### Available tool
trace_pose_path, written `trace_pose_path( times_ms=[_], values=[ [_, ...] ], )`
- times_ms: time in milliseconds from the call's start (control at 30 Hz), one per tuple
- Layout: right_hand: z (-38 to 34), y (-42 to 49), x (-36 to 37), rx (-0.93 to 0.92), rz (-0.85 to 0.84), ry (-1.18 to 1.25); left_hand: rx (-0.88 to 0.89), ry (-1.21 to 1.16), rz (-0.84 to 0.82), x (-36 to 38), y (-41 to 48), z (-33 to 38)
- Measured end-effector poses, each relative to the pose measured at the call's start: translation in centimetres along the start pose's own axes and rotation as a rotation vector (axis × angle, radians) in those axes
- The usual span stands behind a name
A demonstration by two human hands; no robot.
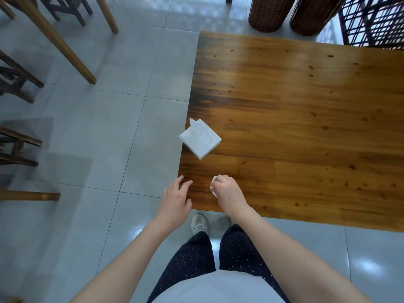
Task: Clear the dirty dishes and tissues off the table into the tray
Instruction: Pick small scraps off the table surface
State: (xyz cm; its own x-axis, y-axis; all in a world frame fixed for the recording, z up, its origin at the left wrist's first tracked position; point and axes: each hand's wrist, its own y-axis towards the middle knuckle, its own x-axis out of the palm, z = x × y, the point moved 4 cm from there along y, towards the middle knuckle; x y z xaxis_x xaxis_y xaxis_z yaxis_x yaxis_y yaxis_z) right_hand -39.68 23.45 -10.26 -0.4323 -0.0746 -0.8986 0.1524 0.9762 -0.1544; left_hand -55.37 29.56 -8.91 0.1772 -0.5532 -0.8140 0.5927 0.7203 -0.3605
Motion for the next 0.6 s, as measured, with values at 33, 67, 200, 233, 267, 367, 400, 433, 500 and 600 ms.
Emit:
trace_pose_path(
  times_ms=[33,67,200,233,267,367,400,433,500,600],
  values=[
    [0.6,0.1,-0.4,0.038,0.012,0.014,0.008,0.003,-0.006,0.0,0.2,0.1],
    [1.5,0.1,-0.9,0.084,0.029,0.028,0.014,0.008,-0.012,0.0,0.4,0.3],
    [6.9,-0.5,-3.6,0.361,0.163,0.139,0.024,0.022,-0.041,0.1,1.1,0.6],
    [8.2,-0.8,-4.3,0.444,0.204,0.180,0.025,0.025,-0.044,0.1,1.2,0.7],
    [9.2,-1.1,-4.7,0.511,0.233,0.215,0.024,0.028,-0.046,0.1,1.3,0.8],
    [9.5,-1.1,-4.8,0.583,0.264,0.234,0.028,0.035,-0.054,0.3,1.4,1.0],
    [9.0,-1.0,-4.6,0.591,0.280,0.229,0.031,0.039,-0.060,0.4,1.3,1.1],
    [8.4,-1.0,-4.5,0.593,0.292,0.230,0.033,0.041,-0.067,0.5,1.3,1.2],
    [6.9,-1.0,-4.0,0.545,0.273,0.229,0.047,0.046,-0.083,0.8,1.4,1.7],
    [4.7,-1.6,-2.7,0.405,0.189,0.231,0.067,0.061,-0.103,1.3,1.6,2.6]
  ],
)
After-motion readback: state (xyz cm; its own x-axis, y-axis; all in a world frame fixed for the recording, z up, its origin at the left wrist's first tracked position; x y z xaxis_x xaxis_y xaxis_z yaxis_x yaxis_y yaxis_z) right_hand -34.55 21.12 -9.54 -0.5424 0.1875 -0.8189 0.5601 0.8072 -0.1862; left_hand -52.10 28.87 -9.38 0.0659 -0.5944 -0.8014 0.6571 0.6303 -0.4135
